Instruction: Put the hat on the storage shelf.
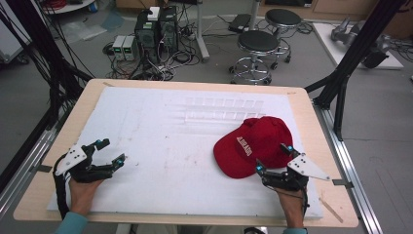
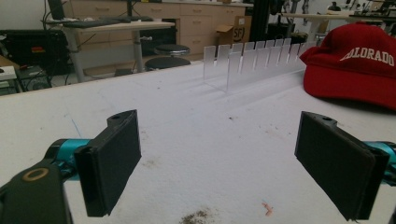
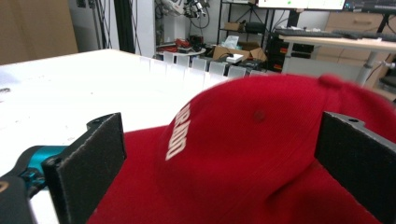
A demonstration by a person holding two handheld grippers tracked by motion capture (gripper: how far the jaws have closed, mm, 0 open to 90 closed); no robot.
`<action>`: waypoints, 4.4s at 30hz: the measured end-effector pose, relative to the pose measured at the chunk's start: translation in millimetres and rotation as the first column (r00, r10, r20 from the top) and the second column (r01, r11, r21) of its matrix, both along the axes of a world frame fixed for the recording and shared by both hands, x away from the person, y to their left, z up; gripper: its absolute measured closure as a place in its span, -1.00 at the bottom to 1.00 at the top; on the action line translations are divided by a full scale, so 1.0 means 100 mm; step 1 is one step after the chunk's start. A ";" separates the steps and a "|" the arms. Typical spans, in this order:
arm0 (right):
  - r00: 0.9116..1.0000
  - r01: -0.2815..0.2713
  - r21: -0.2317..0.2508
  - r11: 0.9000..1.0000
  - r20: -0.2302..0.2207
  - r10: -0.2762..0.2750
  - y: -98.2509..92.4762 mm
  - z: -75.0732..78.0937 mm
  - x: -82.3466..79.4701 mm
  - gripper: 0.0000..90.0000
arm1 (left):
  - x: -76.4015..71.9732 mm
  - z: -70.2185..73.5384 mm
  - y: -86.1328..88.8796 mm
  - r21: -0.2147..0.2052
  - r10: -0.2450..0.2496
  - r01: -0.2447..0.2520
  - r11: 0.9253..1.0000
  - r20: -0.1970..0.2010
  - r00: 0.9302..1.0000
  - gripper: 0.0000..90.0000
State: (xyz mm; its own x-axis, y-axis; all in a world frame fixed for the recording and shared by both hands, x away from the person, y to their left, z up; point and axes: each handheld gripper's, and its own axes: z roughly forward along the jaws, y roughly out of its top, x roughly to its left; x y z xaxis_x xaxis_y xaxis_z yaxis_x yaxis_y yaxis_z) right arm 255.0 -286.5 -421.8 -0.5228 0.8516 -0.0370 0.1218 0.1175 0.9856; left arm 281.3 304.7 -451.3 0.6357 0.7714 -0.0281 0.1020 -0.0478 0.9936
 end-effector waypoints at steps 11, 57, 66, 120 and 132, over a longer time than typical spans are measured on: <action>1.000 -0.012 -0.070 0.997 -0.024 0.011 -0.20 0.40 0.20 -0.98 | 0.00 0.00 0.00 0.000 -0.001 0.001 1.000 0.000 1.000 -0.67; 0.934 -0.138 -0.188 0.972 -0.351 0.065 -0.75 0.28 0.99 -0.47 | 0.00 0.00 -0.02 0.020 0.001 -0.001 1.000 0.004 1.000 -0.67; 0.901 -0.188 -0.199 0.962 -0.425 0.088 -0.68 0.26 0.99 0.38 | 0.00 0.00 -0.02 0.023 0.002 -0.002 1.000 0.003 1.000 -0.67; 0.898 -0.404 -0.150 0.902 -0.252 0.361 0.73 1.46 0.63 0.93 | 0.07 0.23 0.02 -0.016 -0.039 0.038 0.999 -0.061 0.997 -0.69; 0.865 -0.488 -0.179 0.854 -0.233 0.445 1.12 1.56 0.69 0.93 | 0.16 0.55 -0.16 -0.030 -0.191 0.189 0.981 -0.086 0.978 -0.71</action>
State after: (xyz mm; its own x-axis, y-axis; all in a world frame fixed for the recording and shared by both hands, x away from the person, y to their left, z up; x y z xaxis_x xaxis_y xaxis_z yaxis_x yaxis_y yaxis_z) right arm 323.7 -174.7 -265.4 -0.8719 0.4853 -0.0659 0.1659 0.4193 0.8925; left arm 296.8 288.2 -396.5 0.7651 0.6351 -0.1064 0.1806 -0.0531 0.9821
